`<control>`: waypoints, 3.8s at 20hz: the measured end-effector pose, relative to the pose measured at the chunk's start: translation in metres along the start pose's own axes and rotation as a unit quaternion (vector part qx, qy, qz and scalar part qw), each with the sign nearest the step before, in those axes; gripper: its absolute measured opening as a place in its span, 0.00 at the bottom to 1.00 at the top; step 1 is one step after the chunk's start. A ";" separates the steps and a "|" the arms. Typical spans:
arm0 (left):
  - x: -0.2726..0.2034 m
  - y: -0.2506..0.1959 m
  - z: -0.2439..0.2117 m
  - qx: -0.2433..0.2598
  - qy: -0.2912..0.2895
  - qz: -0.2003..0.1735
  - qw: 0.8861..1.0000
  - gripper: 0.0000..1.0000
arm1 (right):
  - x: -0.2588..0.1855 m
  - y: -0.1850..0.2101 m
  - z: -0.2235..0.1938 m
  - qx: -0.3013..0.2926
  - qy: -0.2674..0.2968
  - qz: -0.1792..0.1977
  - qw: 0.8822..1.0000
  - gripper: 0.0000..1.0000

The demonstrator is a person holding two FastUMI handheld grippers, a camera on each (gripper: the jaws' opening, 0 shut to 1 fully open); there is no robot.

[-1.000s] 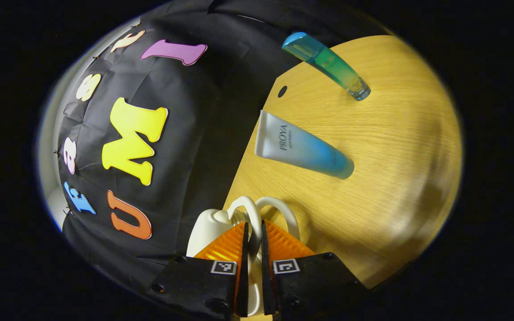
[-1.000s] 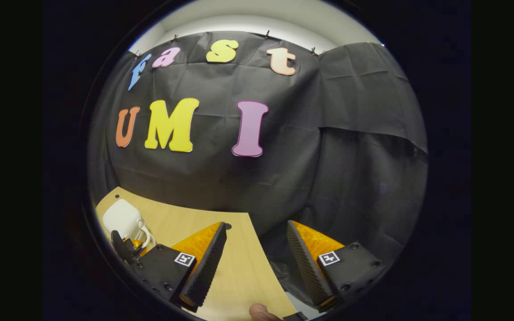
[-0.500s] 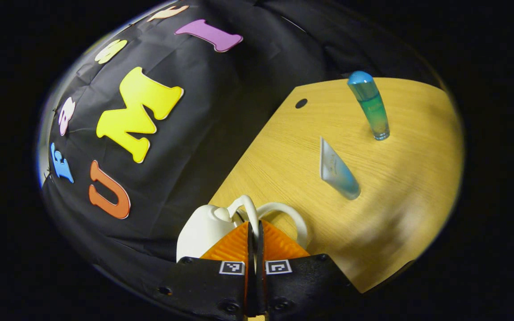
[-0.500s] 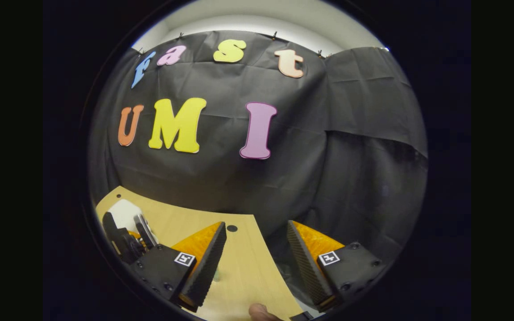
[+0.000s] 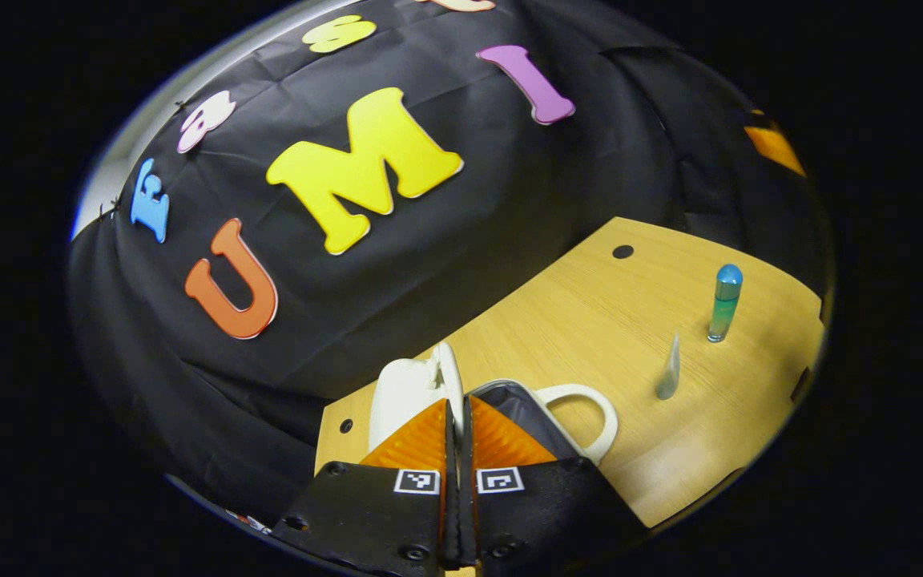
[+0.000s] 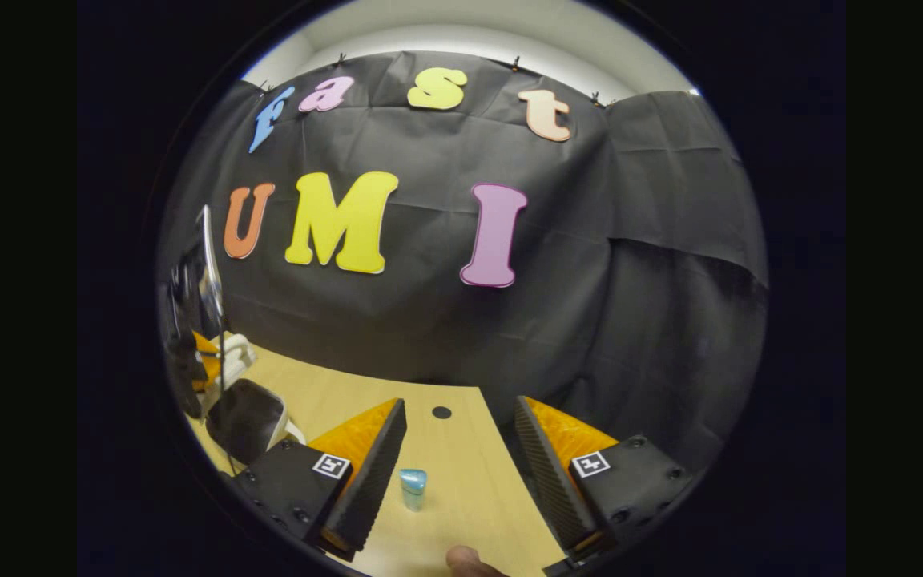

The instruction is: First open the suitcase, pack the skin care products into it, and then close the suitcase.

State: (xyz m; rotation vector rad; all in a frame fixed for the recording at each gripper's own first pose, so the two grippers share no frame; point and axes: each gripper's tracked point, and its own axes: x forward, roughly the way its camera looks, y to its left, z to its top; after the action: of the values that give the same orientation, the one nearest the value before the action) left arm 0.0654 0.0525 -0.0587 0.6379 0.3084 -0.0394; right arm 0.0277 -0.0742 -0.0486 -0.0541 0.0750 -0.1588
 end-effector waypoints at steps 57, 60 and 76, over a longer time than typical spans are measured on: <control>0.026 0.096 -0.131 -0.262 -0.003 -0.122 0.957 0.98 | 0.010 0.098 -0.055 -0.041 0.093 -0.013 0.995 0.82; 0.018 0.033 -0.096 -0.253 -0.009 -0.144 0.957 0.99 | 0.018 0.072 -0.055 -0.051 0.084 0.009 0.995 0.82; 0.024 -0.266 -0.015 -0.213 -0.011 -0.202 0.956 1.00 | 0.065 -0.033 -0.127 -0.048 0.134 0.118 0.983 0.81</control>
State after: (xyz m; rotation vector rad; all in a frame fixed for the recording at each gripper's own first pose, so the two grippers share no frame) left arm 0.0500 -0.1510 -0.2315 0.1378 0.4082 -0.3636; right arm 0.0761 -0.1232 -0.1779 -0.1190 0.3557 0.0767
